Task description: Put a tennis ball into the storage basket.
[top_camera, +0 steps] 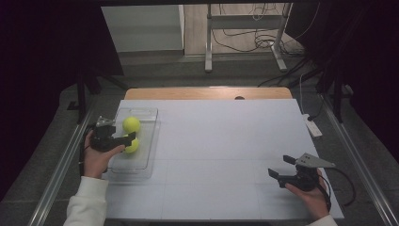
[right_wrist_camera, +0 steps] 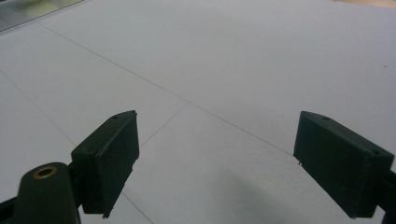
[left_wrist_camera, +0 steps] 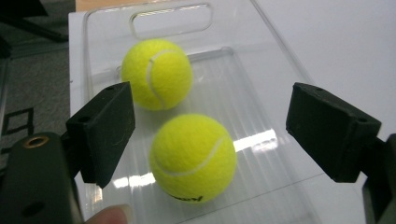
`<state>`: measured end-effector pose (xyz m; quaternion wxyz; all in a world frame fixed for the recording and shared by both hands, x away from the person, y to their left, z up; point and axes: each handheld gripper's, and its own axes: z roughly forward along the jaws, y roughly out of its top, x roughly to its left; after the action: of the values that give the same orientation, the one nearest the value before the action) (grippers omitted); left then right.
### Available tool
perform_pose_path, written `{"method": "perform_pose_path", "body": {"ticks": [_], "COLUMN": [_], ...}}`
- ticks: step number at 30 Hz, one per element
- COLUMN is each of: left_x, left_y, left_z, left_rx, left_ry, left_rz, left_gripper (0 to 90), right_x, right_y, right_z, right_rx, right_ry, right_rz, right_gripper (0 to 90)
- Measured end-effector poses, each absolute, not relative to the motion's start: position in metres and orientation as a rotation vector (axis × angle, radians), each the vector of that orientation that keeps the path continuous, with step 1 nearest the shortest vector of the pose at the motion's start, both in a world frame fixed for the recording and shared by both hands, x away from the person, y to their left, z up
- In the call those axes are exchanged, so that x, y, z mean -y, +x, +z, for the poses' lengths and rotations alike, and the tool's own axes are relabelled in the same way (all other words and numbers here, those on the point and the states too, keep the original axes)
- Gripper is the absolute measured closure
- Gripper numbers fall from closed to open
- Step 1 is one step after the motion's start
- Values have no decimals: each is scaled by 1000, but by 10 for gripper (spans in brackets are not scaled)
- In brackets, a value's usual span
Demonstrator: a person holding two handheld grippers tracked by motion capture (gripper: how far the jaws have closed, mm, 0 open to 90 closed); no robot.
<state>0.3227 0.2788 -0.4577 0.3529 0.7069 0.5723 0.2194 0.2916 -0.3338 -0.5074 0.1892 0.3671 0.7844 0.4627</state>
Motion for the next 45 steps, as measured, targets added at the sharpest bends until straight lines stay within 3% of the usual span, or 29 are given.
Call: {"method": "perform_pose_path", "body": {"ticks": [15, 36, 45], "left_x": [-265, -224, -223], "left_y": [314, 283, 268], "left_z": [-450, -458, -473], "left_rx": [-1296, -1106, -1106], "left_ry": [1738, 1814, 1837], "left_rz": [477, 443, 428], "left_gripper": [161, 162, 165], "right_x": [334, 334, 334], "right_y": [291, 291, 291], "right_z": [-507, -507, -507], "right_rx": [-2204, -2205, -2205], "right_ry": [1029, 1024, 1023], "right_rz": [1301, 1301, 1305], "right_gripper": [146, 146, 146]}}
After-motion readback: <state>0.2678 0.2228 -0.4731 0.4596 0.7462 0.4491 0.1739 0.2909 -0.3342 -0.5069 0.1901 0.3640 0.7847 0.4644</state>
